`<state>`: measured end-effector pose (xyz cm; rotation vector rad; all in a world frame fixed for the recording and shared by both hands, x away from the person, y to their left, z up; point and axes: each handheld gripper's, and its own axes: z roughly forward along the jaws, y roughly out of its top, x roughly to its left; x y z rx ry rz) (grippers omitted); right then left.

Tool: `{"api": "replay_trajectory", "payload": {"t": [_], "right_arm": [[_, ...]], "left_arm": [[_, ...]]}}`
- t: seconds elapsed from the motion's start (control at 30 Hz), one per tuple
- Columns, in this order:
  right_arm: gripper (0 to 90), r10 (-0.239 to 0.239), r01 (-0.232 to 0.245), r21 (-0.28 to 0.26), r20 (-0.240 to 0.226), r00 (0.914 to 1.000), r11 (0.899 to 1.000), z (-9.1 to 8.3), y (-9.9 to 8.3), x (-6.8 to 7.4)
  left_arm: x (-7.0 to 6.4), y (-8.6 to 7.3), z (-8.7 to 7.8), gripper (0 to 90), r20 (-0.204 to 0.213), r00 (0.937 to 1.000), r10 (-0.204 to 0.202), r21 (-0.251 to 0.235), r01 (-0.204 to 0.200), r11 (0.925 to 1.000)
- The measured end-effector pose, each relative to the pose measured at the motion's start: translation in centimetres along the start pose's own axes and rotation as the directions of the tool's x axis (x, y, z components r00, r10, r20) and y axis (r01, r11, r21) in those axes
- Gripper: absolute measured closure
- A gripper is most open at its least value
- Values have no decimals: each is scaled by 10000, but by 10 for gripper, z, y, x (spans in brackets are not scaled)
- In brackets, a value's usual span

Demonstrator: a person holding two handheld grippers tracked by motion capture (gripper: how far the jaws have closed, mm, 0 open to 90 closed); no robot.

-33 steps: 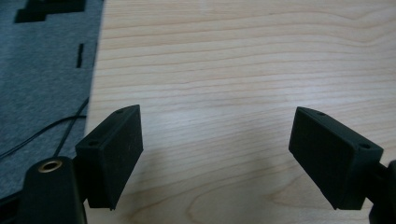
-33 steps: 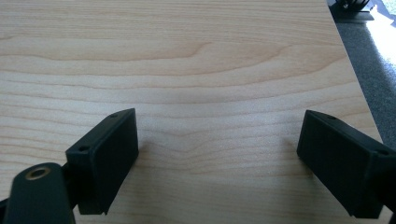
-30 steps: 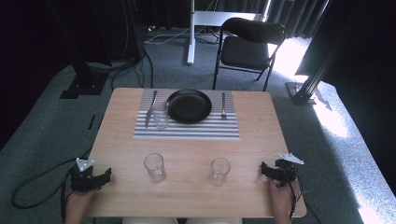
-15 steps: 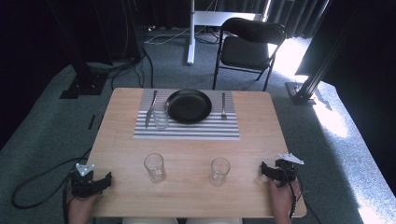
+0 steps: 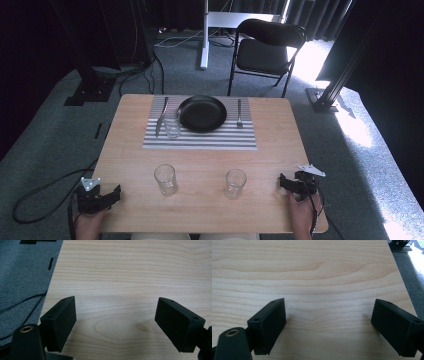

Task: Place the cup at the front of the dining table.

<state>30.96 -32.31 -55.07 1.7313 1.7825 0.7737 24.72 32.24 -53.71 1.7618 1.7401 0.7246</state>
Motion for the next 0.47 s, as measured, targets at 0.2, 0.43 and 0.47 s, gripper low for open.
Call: {"api": "replay_trajectory", "payload": {"t": [0.2, 0.43, 0.47], "right_arm": [[120, -2, 2, -1, 2, 10000, 10000, 0, 0, 0], [120, 4, -4, 4, -2, 10000, 10000, 0, 0, 0], [120, 4, -4, 5, -2, 10000, 10000, 0, 0, 0]], "left_arm": [[0, 0, -1, 180, 112, 9999, -27, 1, 27, 10000], [0, 0, -1, 180, 217, 9997, -97, 74, 96, 9999], [0, 1, -1, 180, 235, 9997, -104, 41, 103, 9999]]}}
